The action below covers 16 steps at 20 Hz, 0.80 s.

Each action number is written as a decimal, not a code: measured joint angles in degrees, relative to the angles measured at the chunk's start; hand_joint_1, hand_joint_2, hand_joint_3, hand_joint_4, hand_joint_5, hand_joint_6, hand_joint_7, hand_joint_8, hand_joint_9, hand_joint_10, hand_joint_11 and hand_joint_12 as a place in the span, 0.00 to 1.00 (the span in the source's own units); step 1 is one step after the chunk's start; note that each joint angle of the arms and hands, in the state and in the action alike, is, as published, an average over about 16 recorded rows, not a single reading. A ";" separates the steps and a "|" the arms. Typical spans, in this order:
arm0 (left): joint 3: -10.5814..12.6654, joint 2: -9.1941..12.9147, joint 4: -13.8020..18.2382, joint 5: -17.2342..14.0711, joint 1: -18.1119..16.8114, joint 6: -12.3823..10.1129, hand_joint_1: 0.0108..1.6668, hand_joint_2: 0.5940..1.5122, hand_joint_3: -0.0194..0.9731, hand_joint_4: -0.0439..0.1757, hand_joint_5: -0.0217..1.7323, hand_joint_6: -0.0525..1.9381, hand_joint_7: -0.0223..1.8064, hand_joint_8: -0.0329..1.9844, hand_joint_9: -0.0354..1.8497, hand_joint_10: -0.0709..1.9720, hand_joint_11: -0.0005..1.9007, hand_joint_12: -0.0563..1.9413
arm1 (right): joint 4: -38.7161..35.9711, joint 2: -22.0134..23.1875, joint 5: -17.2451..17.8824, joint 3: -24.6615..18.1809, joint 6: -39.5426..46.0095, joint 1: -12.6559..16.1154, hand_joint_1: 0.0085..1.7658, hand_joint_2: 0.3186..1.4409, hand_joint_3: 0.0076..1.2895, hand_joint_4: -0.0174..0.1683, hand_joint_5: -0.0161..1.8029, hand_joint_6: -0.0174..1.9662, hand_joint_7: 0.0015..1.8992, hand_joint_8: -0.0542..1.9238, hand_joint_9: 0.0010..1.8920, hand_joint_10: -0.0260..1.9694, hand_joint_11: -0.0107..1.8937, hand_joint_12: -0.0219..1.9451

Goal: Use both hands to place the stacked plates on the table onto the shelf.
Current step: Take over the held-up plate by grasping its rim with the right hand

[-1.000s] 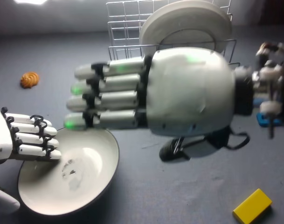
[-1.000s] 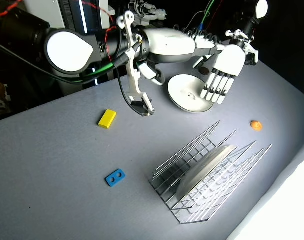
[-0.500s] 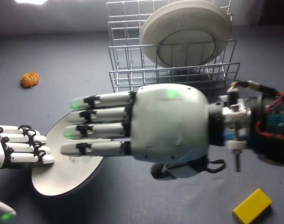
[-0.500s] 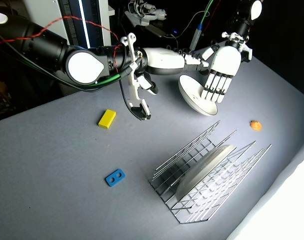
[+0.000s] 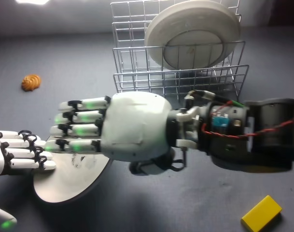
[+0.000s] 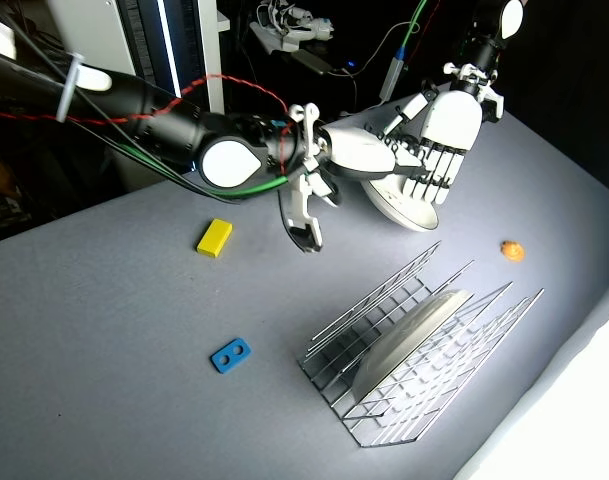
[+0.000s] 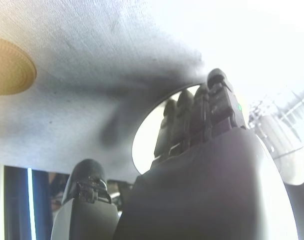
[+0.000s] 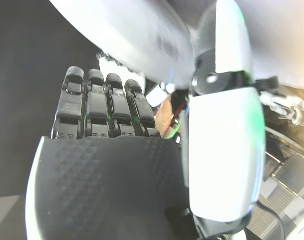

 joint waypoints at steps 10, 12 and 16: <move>0.11 0.01 -0.81 -0.37 0.58 -0.01 0.01 0.61 0.02 0.17 0.09 0.01 0.06 0.01 0.03 0.02 0.01 0.05 | 2.26 -6.87 -0.87 5.65 -1.98 0.27 0.68 0.57 0.00 0.12 0.11 0.01 0.09 0.04 0.08 0.02 0.02 0.20; 0.16 0.01 -0.94 -0.48 0.69 -0.01 0.01 0.60 0.02 0.17 0.09 0.01 0.06 0.01 0.03 0.02 0.01 0.05 | 2.44 -7.70 -0.63 6.16 -2.45 0.05 0.68 0.58 0.00 0.12 0.17 0.02 0.15 0.04 0.13 0.02 0.05 0.26; 0.30 0.00 -1.24 -0.73 0.93 -0.01 0.01 0.60 0.02 0.17 0.10 0.01 0.06 0.01 0.03 0.02 0.01 0.06 | 2.59 -8.89 0.21 6.84 -3.27 -0.43 0.68 0.59 0.00 0.12 0.28 0.09 0.28 0.10 0.29 0.02 0.14 0.37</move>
